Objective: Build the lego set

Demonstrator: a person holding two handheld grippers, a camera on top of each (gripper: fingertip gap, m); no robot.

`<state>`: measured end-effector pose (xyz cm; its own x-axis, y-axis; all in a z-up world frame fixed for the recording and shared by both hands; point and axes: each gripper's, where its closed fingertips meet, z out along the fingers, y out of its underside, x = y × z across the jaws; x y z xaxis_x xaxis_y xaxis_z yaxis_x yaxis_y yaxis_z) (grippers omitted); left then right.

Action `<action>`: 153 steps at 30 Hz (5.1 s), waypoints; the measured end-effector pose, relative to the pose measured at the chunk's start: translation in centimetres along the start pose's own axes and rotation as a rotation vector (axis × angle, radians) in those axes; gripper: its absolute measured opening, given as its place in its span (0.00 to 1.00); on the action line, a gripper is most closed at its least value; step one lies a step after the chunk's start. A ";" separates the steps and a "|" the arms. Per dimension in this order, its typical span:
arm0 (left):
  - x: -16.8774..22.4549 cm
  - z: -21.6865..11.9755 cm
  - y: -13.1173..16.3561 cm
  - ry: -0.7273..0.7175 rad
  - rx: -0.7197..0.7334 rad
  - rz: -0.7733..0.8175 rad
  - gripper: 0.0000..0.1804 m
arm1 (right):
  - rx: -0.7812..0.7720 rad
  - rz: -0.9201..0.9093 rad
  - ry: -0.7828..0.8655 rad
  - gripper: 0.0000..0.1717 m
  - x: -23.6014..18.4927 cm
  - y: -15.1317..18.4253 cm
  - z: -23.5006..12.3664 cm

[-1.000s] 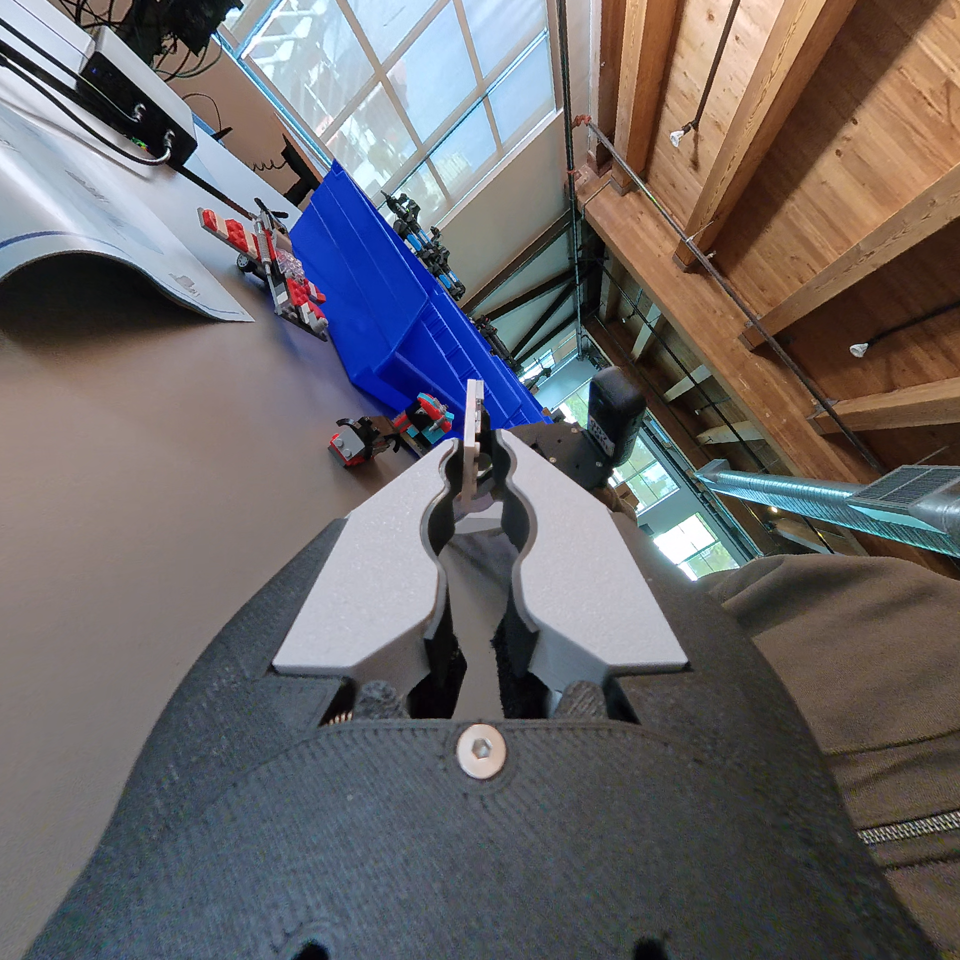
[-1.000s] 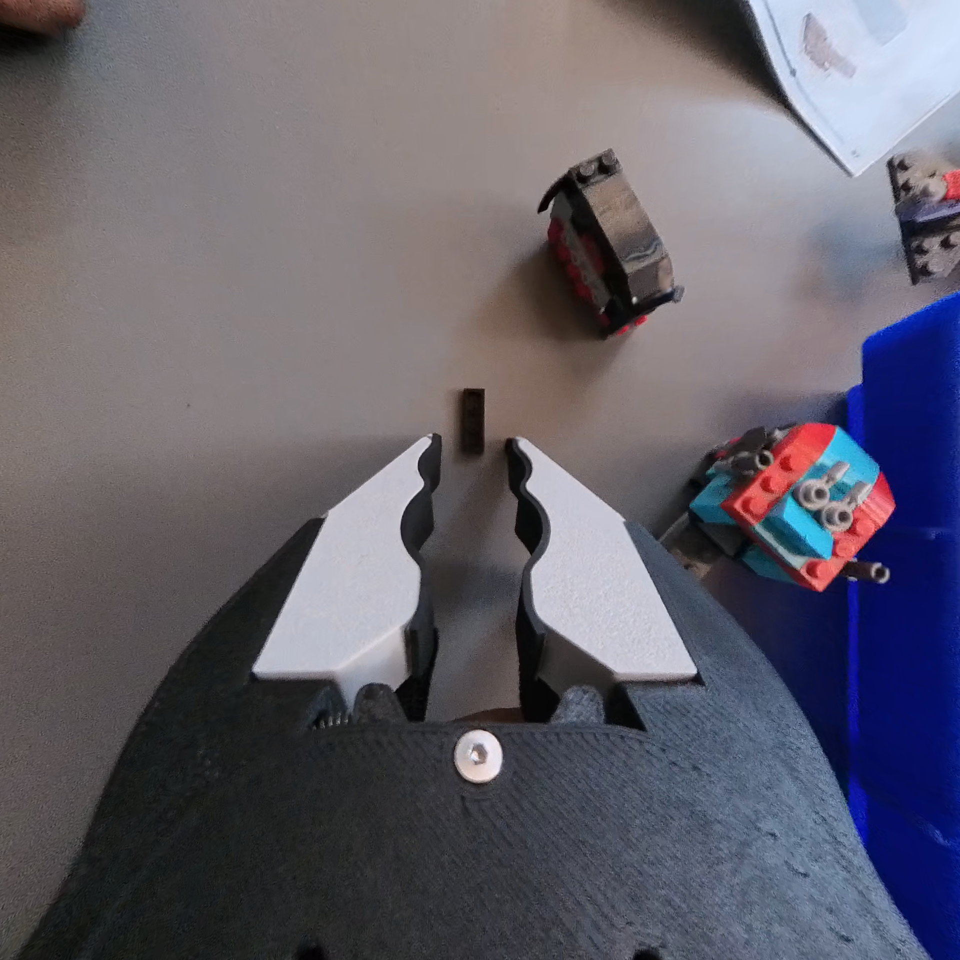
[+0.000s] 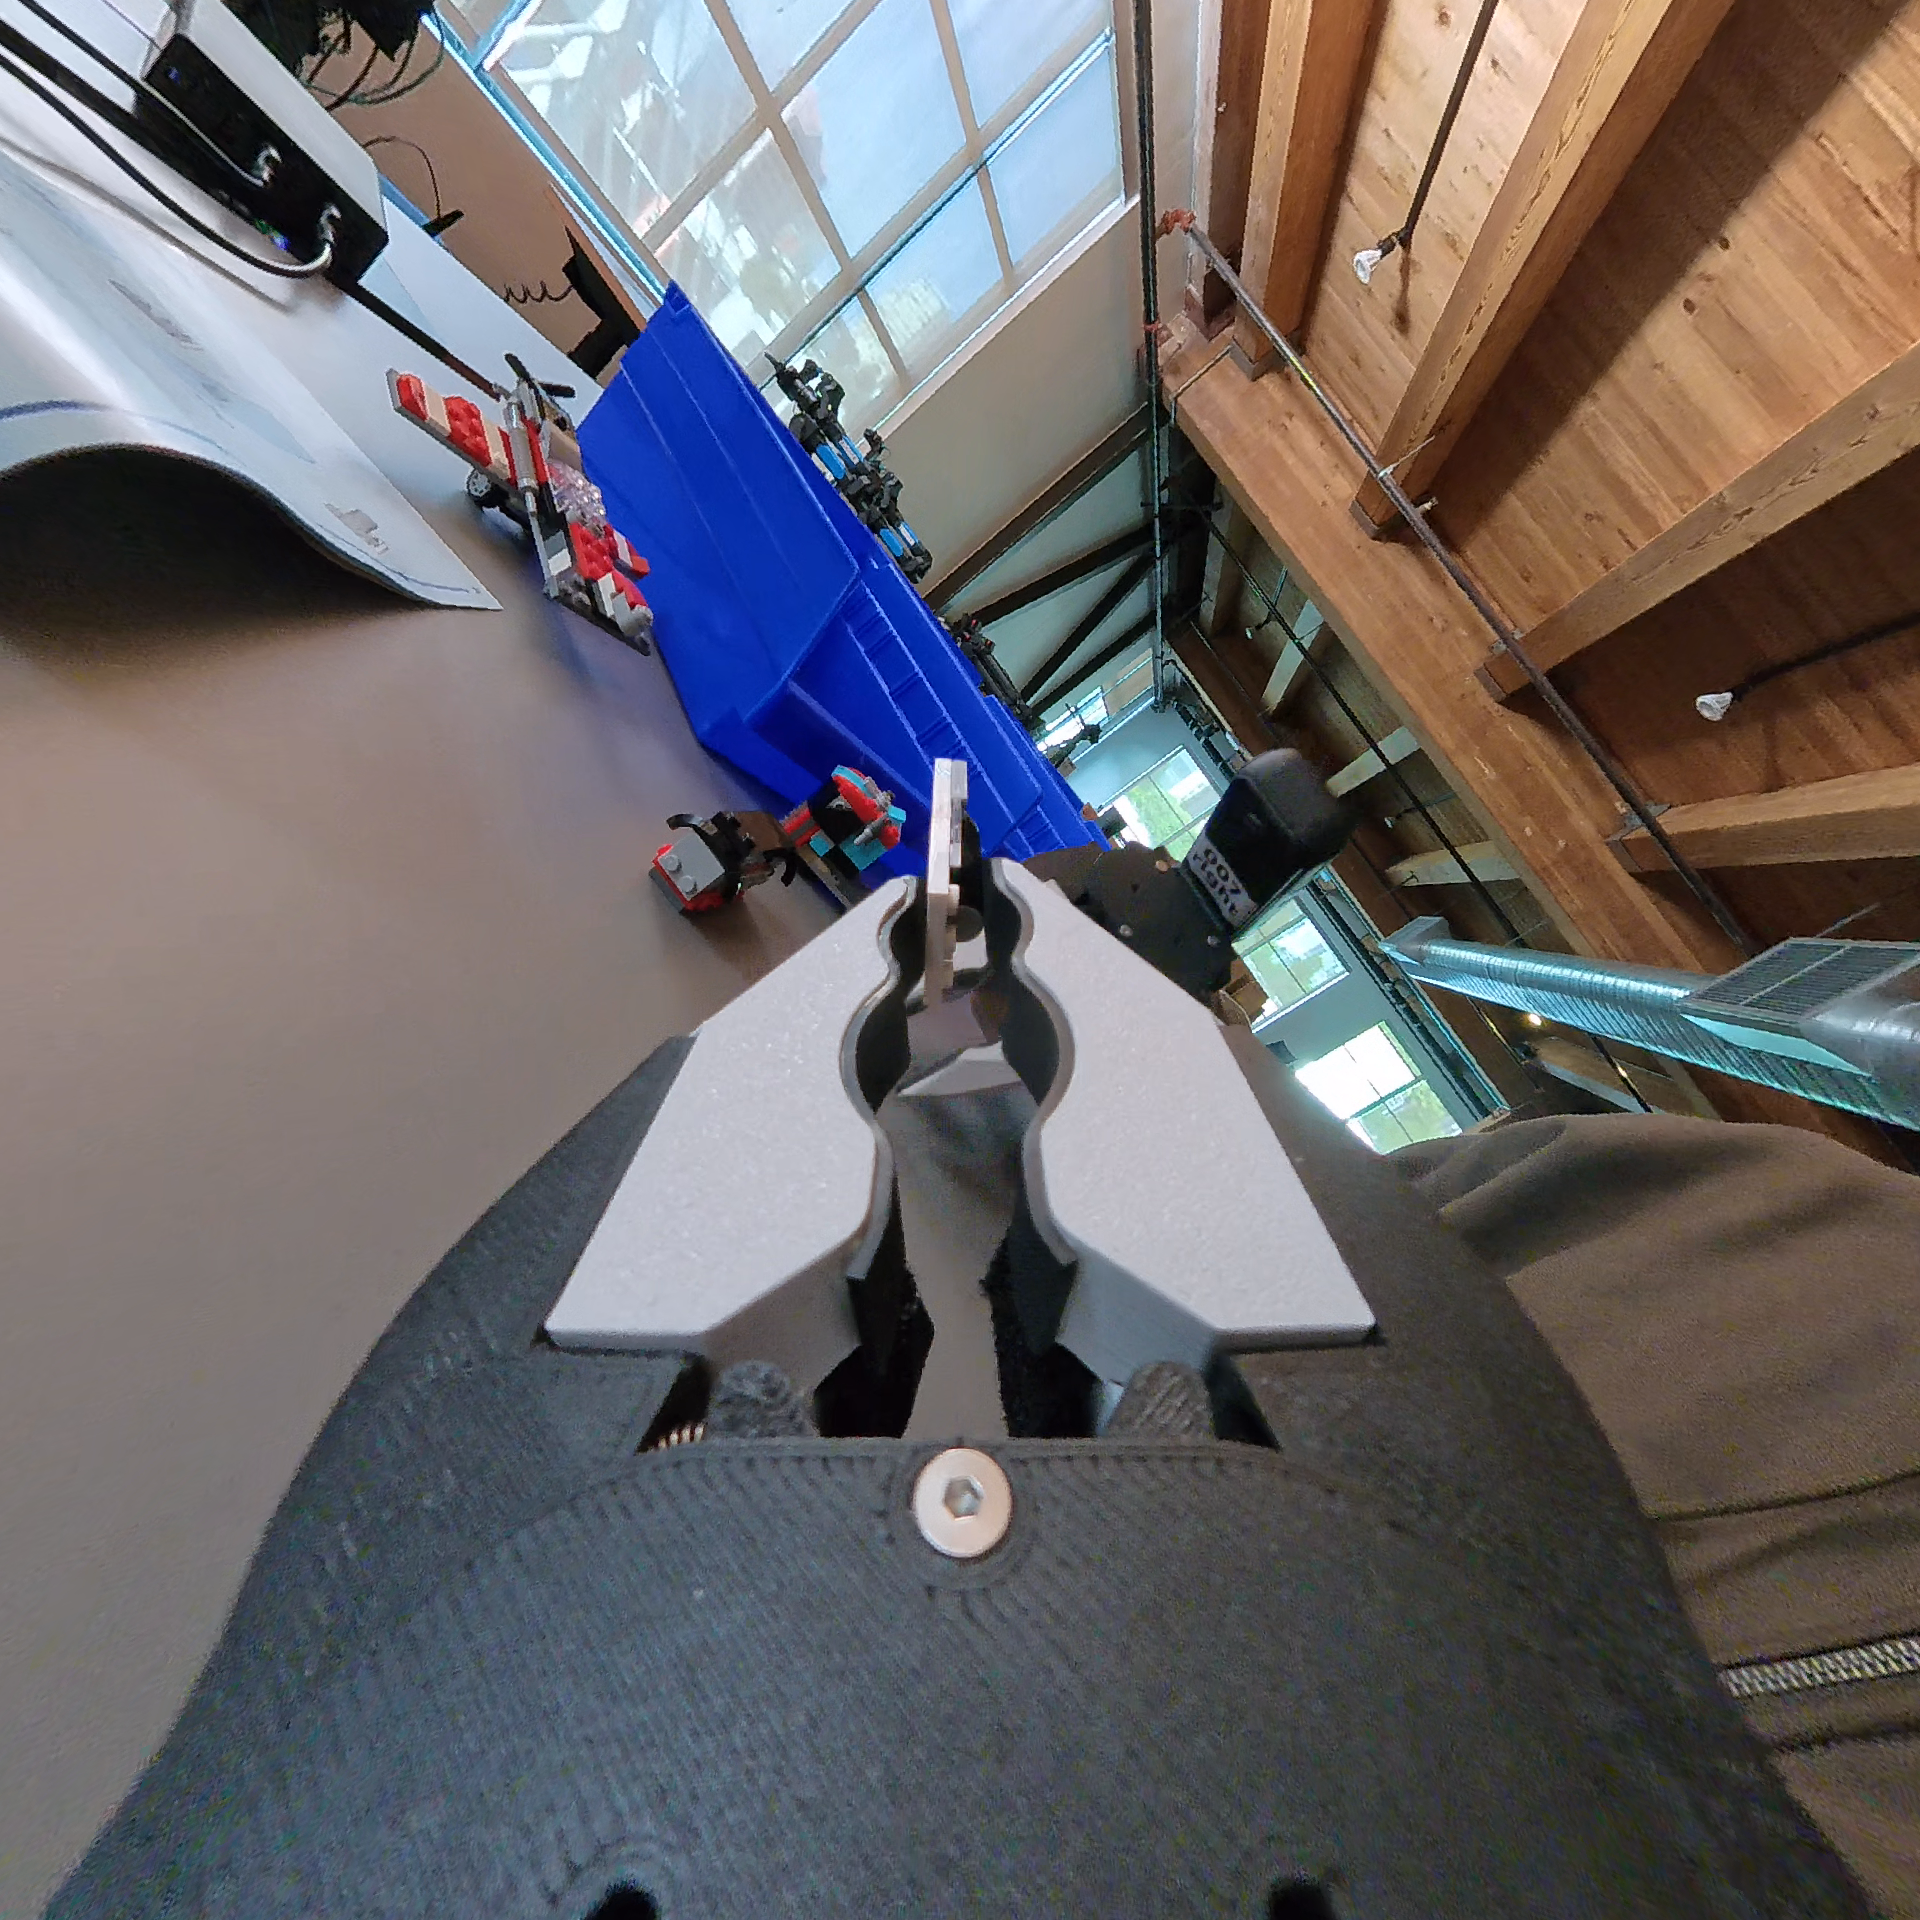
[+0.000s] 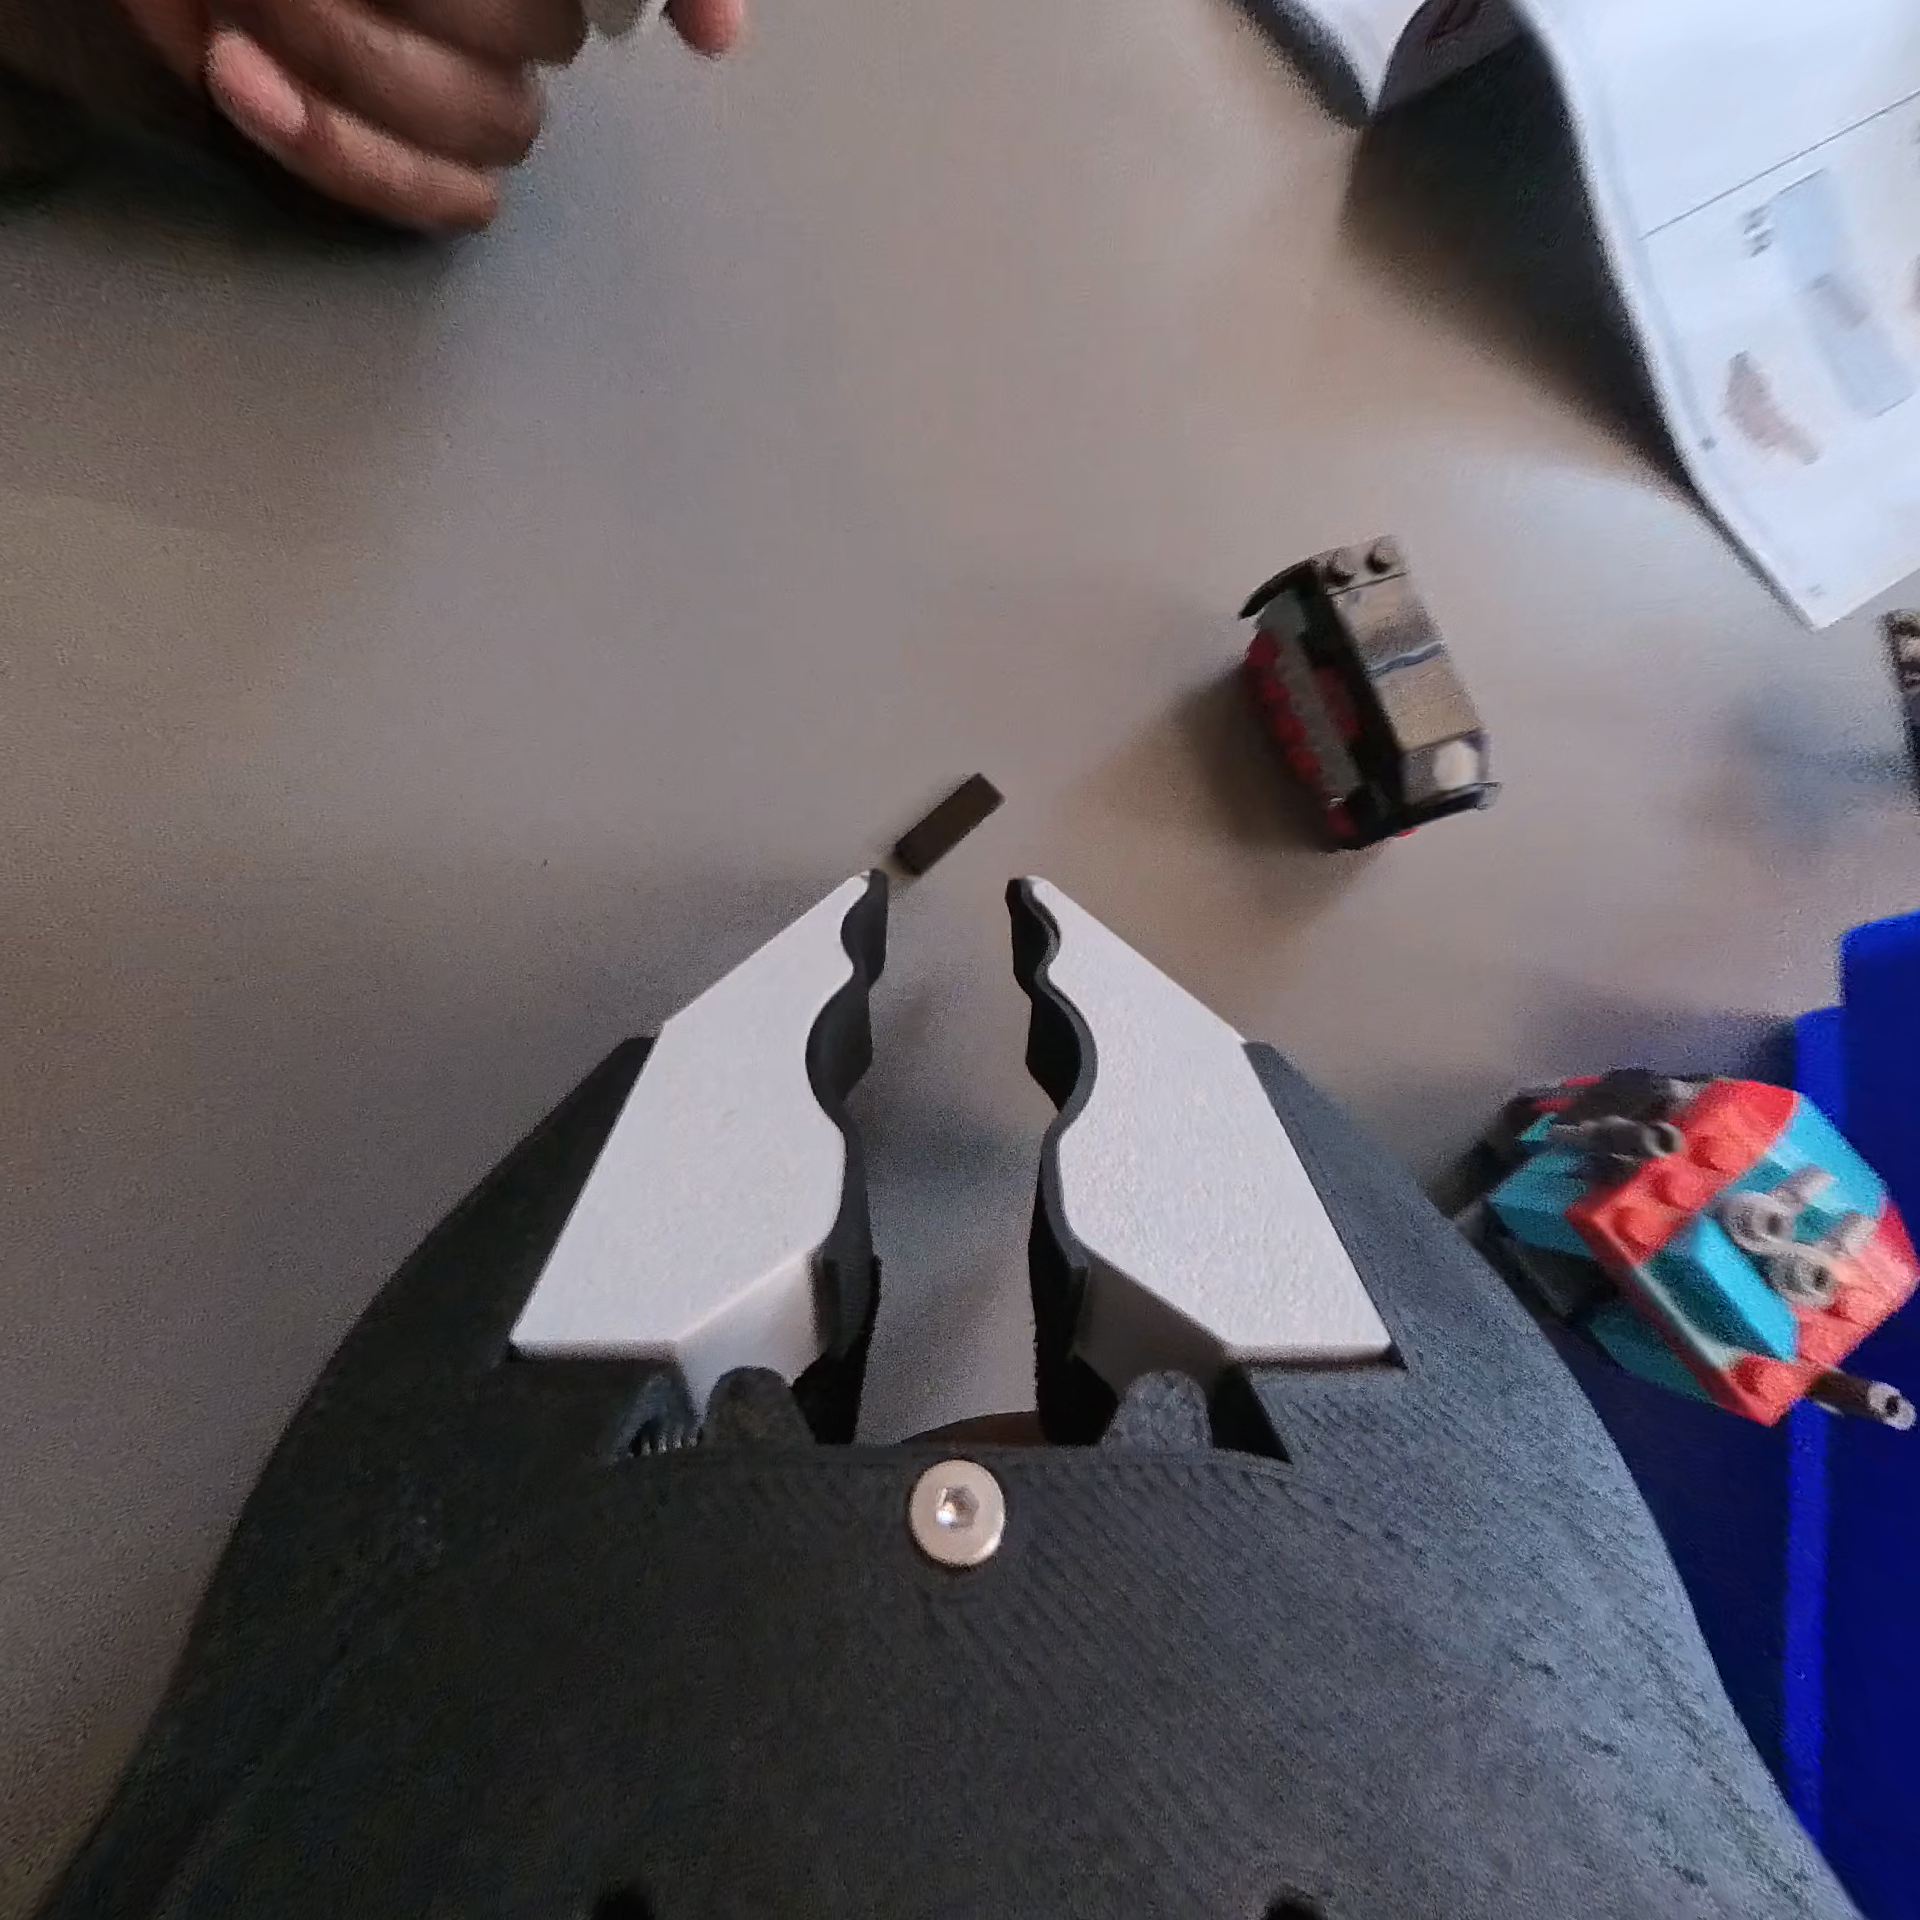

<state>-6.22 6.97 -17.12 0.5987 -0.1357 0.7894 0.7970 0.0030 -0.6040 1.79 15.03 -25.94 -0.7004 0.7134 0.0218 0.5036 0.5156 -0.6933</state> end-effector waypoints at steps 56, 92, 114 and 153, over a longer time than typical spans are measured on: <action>-2.2 1.3 2.5 -0.105 0.433 -0.587 0.06 | 0.335 0.112 0.187 0.15 -1.1 -11.3 2.0; -2.4 0.9 2.5 -0.110 0.473 -0.640 0.06 | 0.282 0.072 0.319 0.16 -0.3 -11.0 2.9; -1.6 0.4 1.5 -0.052 0.515 -0.637 0.06 | 0.463 0.360 0.191 0.20 1.0 -11.5 0.9; 3.2 2.2 0.5 0.157 0.370 -0.307 0.06 | 0.764 0.716 -0.316 0.05 -0.7 -13.8 -1.6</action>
<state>-3.69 8.73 -14.62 0.3353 -0.3326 0.8815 0.9264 0.2866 -0.2443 -3.82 8.15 -15.18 -0.5233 0.5205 -0.6747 0.4752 -0.4790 -0.7380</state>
